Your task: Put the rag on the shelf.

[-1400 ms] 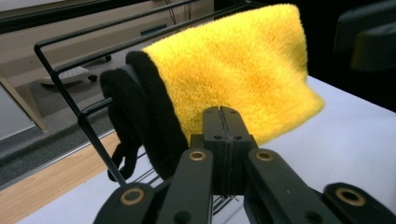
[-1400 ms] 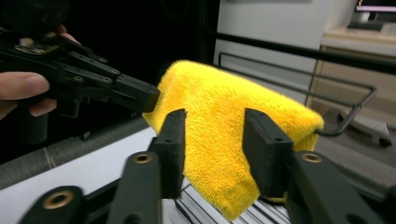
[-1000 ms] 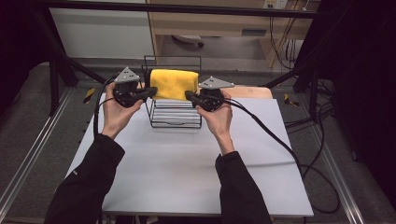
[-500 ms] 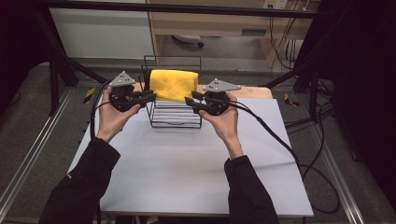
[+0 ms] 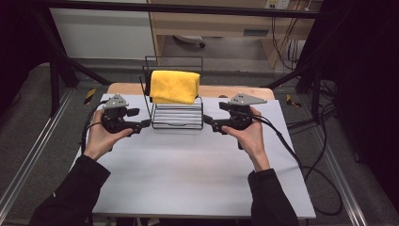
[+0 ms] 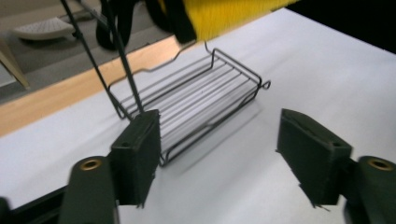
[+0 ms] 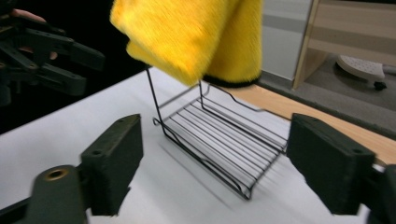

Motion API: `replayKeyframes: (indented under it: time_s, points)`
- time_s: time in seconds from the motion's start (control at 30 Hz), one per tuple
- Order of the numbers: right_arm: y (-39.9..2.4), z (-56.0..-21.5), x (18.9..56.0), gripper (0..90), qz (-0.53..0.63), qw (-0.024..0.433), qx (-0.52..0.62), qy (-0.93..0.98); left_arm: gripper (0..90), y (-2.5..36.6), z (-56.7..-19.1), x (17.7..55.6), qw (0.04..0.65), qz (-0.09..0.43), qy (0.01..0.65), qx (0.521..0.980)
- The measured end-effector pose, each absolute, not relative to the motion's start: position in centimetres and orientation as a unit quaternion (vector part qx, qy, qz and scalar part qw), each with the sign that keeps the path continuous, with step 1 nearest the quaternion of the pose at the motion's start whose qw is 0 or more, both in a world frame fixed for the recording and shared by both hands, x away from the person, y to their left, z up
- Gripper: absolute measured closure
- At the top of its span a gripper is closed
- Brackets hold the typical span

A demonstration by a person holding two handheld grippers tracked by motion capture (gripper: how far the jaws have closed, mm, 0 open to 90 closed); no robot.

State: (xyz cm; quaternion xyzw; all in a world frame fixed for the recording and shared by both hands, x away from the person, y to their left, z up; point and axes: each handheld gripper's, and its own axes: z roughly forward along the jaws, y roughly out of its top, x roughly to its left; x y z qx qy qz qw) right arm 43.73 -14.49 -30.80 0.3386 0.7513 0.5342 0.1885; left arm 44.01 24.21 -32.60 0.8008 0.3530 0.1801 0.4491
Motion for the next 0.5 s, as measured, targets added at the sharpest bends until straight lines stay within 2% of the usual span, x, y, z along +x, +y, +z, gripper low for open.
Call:
replayKeyframes:
  time_s: [0.27, 0.5]
  points:
    - [-17.9, -33.8, 42.8, 6.9, 0.511, 0.181, 0.360, 0.760, 9.4, 25.6, -35.4, 43.1, 0.443, 0.168, 0.365, 0.802]
    - [-20.5, -37.3, 41.6, 4.5, 0.498, 0.174, 0.373, 0.764, 6.9, 26.8, -38.3, 41.9, 0.442, 0.159, 0.376, 0.799]
